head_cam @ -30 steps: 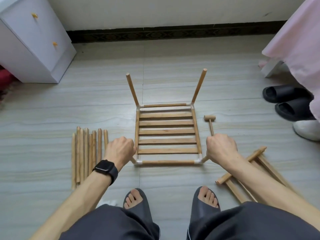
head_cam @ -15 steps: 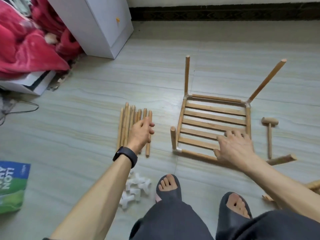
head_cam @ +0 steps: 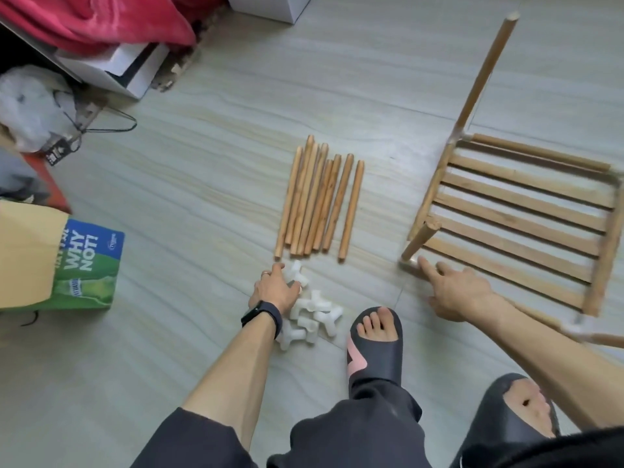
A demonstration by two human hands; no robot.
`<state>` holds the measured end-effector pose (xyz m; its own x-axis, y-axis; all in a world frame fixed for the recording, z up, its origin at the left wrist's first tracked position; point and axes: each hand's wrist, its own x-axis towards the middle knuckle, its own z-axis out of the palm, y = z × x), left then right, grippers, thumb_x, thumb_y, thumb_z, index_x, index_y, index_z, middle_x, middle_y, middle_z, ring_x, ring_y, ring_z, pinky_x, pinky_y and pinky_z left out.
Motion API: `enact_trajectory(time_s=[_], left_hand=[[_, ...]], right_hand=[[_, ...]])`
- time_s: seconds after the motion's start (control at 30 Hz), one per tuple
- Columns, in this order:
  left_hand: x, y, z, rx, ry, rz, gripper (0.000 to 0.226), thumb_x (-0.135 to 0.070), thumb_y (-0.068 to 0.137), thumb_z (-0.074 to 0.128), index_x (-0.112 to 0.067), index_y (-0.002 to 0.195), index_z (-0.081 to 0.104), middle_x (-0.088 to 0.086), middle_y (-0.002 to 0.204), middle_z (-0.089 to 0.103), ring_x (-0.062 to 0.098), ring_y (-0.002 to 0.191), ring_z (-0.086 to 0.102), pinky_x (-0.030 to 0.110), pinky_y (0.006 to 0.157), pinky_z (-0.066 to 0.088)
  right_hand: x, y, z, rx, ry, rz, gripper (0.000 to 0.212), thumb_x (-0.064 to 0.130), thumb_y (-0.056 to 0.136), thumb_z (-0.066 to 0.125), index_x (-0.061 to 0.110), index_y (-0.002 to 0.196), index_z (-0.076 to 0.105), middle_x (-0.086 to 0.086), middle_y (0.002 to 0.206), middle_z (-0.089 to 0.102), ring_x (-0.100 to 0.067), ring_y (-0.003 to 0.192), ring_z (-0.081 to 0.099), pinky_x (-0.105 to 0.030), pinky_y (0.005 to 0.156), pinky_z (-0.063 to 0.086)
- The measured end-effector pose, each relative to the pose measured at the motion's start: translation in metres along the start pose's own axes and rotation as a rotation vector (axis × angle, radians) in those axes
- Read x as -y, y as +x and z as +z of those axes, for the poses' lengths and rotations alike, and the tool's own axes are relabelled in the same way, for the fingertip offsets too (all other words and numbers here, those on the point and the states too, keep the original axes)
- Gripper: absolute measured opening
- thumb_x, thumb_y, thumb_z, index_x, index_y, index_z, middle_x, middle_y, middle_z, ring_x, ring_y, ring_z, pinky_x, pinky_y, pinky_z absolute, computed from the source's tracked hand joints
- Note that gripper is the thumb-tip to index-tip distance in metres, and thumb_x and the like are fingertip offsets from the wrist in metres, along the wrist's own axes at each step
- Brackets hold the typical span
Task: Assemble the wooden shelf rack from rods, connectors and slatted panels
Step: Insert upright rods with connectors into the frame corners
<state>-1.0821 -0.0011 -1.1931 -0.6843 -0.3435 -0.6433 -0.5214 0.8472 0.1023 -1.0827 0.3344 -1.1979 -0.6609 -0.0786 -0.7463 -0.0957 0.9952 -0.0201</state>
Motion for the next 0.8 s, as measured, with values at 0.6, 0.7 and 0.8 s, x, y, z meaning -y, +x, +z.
enact_trajectory(time_s=[0.6,0.7,0.8], left_hand=[[-0.088,-0.039,-0.054,0.112,-0.610,0.389,0.039,-0.053,0.095,0.060,-0.015,0.104,0.067,0.003,0.102,0.071,0.022,0.093,0.069,0.034,0.078,0.052],[-0.132,-0.080,-0.096,0.276,-0.847,0.567,0.039,-0.045,0.091,0.069,-0.012,0.112,0.070,0.006,0.111,0.072,0.022,0.095,0.073,0.031,0.081,0.059],[-0.175,-0.120,-0.131,0.337,-0.978,0.681,0.038,-0.036,0.091,0.071,-0.008,0.117,0.068,0.011,0.113,0.071,0.025,0.101,0.072,0.035,0.091,0.057]], right_hand=[[-0.007,-0.062,-0.018,0.206,0.144,-0.055,0.065,0.008,0.094,0.048,0.024,0.155,0.038,-0.001,0.150,0.053,-0.023,0.134,0.052,-0.030,0.110,0.043],[-0.019,-0.076,-0.053,-0.026,0.478,-0.047,0.044,0.010,0.098,0.051,0.015,0.141,0.057,-0.002,0.137,0.064,-0.019,0.119,0.063,-0.027,0.099,0.049],[-0.028,-0.103,-0.104,-0.298,0.987,-0.127,0.030,0.036,0.101,0.059,0.018,0.124,0.067,-0.002,0.117,0.074,-0.019,0.091,0.074,-0.029,0.076,0.055]])
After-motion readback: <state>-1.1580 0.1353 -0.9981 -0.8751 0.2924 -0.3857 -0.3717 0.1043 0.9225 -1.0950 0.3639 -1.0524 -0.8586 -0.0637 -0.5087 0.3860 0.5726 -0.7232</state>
